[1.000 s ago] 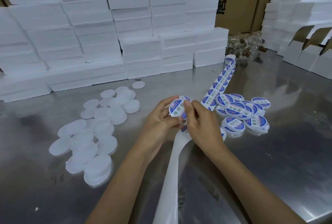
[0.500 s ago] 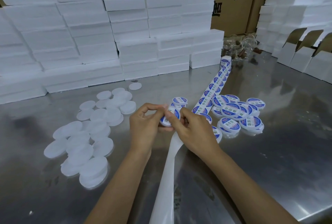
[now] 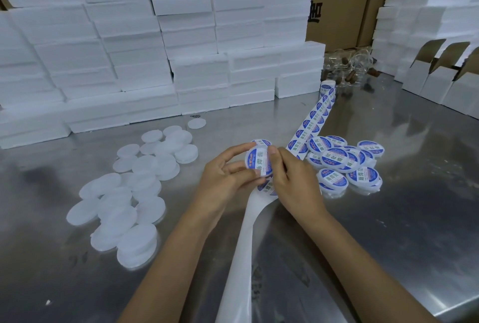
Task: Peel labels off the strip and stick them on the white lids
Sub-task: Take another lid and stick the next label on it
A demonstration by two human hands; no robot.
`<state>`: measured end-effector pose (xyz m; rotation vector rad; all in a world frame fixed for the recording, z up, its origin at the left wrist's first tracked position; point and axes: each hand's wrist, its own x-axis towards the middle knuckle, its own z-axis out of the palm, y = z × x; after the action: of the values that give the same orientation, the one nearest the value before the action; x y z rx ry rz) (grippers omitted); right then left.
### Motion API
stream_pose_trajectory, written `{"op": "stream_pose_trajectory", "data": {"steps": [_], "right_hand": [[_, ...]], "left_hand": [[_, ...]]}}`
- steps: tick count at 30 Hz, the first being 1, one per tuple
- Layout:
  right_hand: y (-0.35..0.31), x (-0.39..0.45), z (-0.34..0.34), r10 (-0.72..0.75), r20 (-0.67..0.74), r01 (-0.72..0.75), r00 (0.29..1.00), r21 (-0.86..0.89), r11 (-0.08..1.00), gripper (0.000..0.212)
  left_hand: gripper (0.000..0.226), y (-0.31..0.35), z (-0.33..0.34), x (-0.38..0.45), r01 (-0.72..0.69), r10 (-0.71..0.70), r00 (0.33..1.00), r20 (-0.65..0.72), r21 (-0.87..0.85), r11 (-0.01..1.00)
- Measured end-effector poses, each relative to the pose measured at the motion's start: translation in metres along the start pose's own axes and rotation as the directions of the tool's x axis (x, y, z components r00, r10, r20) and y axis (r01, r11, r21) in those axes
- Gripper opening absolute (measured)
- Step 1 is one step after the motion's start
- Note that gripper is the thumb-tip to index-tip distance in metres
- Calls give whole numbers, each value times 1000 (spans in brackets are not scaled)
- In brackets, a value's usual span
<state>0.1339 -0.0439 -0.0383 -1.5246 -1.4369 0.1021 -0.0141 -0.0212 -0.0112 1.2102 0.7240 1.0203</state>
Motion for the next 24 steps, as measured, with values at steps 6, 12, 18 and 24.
{"op": "stream_pose_trajectory", "data": {"steps": [6,12,18,24], "right_hand": [[-5,-7,2,10,126,-11,992,7,1000,54],[-4,-4,0,-5,107,5,994,8,1000,58],[3,-3,0,14,95,-6,995,-84,996,48],[31,12,-25,195,-131,-219,972,-199,955,48]], "left_hand": [[26,2,-4,-1,-81,74,981,-180,-36,996],[21,0,-1,-1,-113,109,964,-242,0,994],[19,-5,0,2,-75,80,957,-278,29,997],[20,-11,-10,6,-34,57,934,-352,71,997]]}}
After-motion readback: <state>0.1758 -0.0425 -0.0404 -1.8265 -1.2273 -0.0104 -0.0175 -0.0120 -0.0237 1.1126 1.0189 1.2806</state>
